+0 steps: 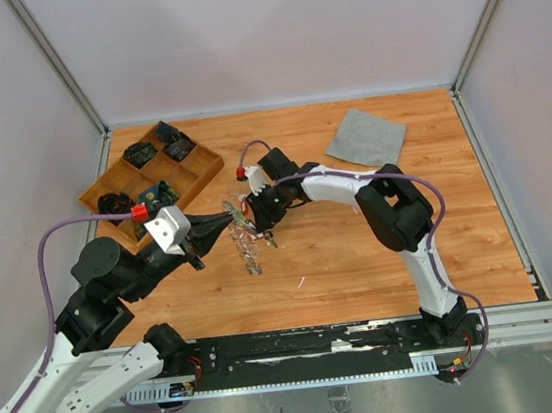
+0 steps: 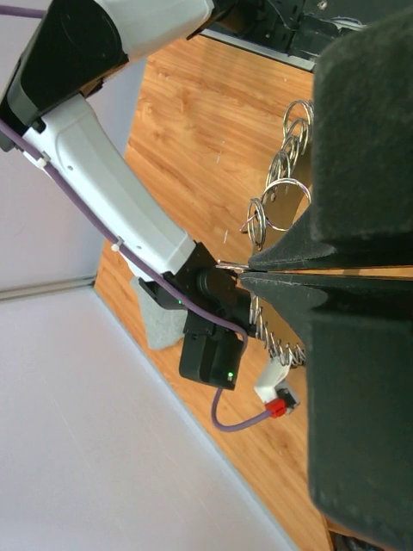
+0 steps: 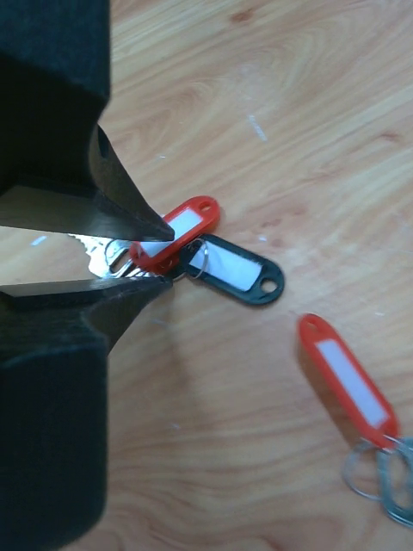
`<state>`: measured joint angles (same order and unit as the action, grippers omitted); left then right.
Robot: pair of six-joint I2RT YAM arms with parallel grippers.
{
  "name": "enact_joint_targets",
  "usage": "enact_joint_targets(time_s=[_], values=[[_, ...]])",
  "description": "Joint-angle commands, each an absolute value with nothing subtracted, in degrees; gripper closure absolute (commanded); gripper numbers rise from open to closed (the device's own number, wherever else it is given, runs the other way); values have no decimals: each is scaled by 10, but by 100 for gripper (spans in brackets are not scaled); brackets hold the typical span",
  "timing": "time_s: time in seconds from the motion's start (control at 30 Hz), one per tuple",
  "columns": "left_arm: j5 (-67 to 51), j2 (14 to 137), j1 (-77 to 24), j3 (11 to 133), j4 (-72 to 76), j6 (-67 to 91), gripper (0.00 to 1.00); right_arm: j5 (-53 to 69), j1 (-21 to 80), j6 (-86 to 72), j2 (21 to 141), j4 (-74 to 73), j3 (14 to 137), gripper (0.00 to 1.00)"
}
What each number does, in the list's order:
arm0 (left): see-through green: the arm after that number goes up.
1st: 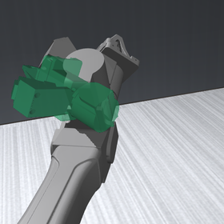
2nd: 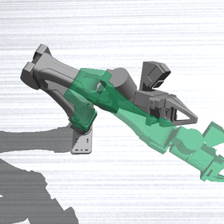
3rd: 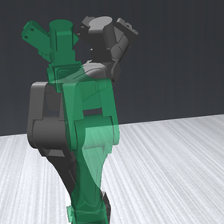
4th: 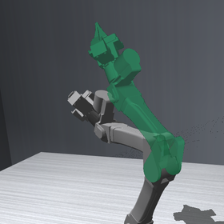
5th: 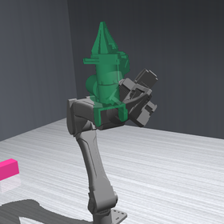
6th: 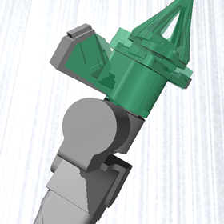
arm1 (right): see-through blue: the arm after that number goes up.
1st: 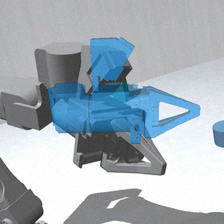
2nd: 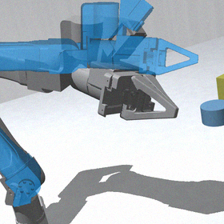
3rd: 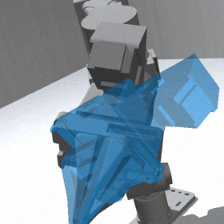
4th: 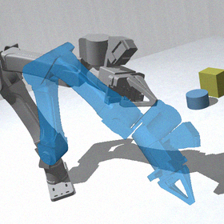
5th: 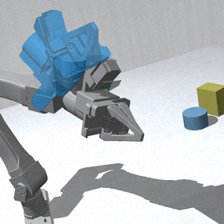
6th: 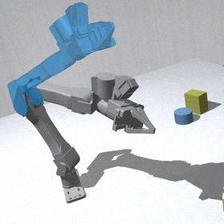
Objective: Put the keys on the keyring
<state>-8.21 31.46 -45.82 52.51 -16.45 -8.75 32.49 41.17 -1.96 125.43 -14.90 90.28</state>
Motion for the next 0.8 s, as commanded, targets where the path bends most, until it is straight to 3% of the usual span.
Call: enact_joint_targets(time_s=[0.0, 0.23, 0.5, 0.77], values=[[-83, 303, -454, 532, -135, -88, 99, 282, 422, 15, 1212, -190, 841, 76], [-89, 304, -454, 527, -129, -88, 99, 251, 422, 37, 1151, -205, 780, 88], [-91, 306, -454, 523, -124, -87, 100, 236, 422, 25, 1094, -179, 755, 92], [-89, 309, -454, 518, -117, -89, 100, 220, 440, 6, 1083, -179, 768, 62]])
